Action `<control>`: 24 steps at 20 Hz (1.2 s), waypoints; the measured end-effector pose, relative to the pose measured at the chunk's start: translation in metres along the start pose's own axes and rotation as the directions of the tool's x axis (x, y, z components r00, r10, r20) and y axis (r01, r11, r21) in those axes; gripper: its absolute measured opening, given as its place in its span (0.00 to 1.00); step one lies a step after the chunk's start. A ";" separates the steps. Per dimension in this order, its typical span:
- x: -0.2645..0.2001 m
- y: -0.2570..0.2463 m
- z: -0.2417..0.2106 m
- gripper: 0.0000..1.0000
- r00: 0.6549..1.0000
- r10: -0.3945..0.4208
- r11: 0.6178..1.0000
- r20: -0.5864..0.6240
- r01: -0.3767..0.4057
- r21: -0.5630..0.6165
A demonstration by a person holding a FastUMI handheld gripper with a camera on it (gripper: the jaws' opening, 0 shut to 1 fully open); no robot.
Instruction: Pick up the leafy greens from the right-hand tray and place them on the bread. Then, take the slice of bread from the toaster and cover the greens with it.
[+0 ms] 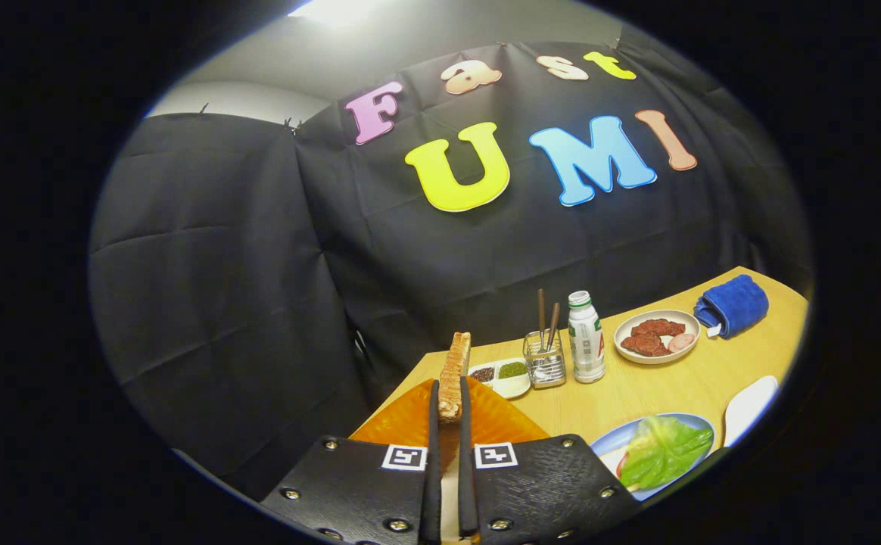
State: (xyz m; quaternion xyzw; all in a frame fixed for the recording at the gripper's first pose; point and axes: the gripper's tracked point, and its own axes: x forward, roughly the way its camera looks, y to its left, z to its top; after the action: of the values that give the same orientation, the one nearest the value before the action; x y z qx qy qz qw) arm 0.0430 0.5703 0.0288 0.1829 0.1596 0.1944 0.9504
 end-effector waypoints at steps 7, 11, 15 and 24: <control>-0.013 -0.072 0.002 0.09 0.996 -0.090 0.996 0.007 0.091 -0.022; -0.020 -0.130 -0.002 0.09 0.985 -0.171 0.985 -0.014 0.171 -0.019; -0.028 -0.185 -0.014 0.09 0.968 -0.247 0.969 -0.042 0.247 -0.014; -0.055 -0.245 -0.033 0.09 0.944 -0.325 0.941 -0.062 0.316 -0.120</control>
State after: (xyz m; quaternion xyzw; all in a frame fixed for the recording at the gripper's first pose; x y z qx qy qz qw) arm 0.0589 0.3467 -0.0881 0.0944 0.2149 0.0527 0.9706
